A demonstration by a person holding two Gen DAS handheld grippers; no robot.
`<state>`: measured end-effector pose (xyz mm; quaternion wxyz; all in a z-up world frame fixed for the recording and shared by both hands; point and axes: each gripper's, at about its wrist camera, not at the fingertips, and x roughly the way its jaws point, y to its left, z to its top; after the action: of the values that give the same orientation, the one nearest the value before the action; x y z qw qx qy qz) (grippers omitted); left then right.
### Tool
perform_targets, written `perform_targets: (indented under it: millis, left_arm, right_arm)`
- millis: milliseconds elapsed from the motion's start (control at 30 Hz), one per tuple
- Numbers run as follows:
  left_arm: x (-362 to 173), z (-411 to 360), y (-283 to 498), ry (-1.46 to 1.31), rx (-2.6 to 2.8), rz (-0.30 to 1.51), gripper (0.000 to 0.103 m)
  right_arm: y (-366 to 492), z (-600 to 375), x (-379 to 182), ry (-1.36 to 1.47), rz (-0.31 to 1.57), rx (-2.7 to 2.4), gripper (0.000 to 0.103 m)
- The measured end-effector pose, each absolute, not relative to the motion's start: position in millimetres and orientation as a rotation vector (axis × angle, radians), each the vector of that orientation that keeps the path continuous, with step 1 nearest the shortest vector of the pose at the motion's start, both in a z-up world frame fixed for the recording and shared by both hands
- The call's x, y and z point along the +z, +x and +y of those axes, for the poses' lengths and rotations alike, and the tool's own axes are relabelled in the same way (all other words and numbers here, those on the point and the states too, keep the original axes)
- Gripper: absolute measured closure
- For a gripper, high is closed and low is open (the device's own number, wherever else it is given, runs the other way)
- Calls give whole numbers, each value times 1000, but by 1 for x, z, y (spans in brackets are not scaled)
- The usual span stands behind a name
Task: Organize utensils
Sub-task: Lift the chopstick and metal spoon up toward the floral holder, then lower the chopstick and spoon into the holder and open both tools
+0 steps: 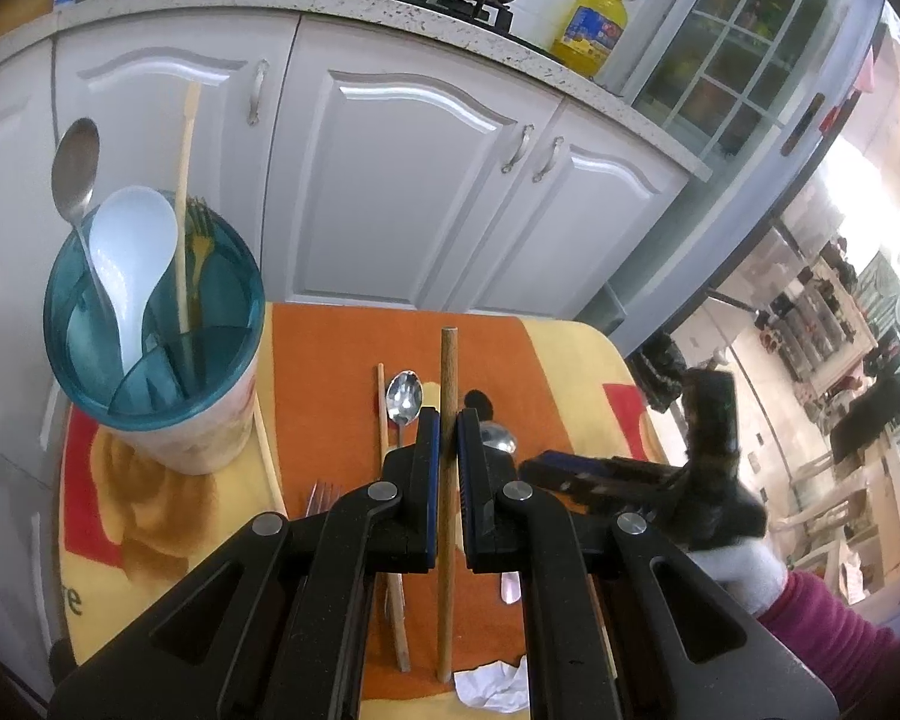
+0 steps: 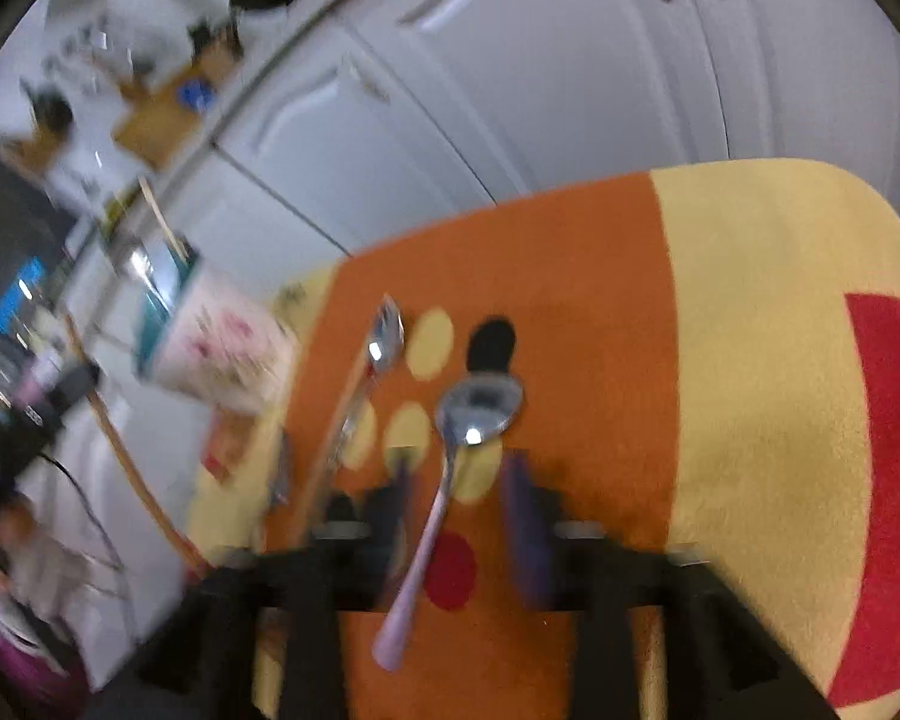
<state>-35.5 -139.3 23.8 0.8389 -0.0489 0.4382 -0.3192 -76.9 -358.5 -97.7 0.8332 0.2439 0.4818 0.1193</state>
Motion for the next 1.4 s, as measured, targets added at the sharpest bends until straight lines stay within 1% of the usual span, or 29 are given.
perform_targets:
  millis: [33, 100, 133, 167, 200, 267, 367, 633, 767, 933, 1067, 1200, 1400]
  left_arm:
    - [24, -139, -35, -105, -675, 927, 99]
    - [25, -139, -34, -107, -674, 928, 99]
    - [25, -139, -34, -106, -672, 928, 99]
    - [25, -139, -34, -106, -674, 927, 99]
    - [25, -139, -34, -106, -675, 926, 99]
    - [26, -138, -34, -108, -677, 923, 99]
    - [31, -131, -35, -125, -686, 910, 99]
    - [60, -106, -38, -172, -717, 854, 99]
    - [88, -83, -35, -196, -698, 803, 99]
    - [125, -50, -15, -207, -619, 714, 99]
    - [151, -27, 5, -206, -538, 640, 99]
    - [158, -18, 27, -181, -435, 577, 99]
    - [145, -12, 54, -159, -365, 551, 99]
  right_arm:
    - [-76, -353, -100, 485, 1028, 252, 60]
    - [-69, -338, -104, 409, 1061, 224, 66]
    - [-63, -331, -107, 377, 1081, 205, 71]
    - [-59, -327, -108, 345, 1077, 190, 78]
    - [-58, -326, -110, 305, 1068, 173, 83]
    - [-54, -321, -110, 267, 1064, 172, 96]
    - [-59, -321, -101, 277, 1043, 208, 101]
    - [-87, -326, -32, 303, 870, 287, 102]
    - [-83, -316, 3, 307, 791, 334, 102]
    - [-57, -286, 57, 284, 669, 408, 102]
    - [-27, -250, 87, 232, 583, 450, 102]
    - [3, -210, 95, 182, 528, 452, 102]
    - [34, -166, 74, 90, 525, 427, 102]
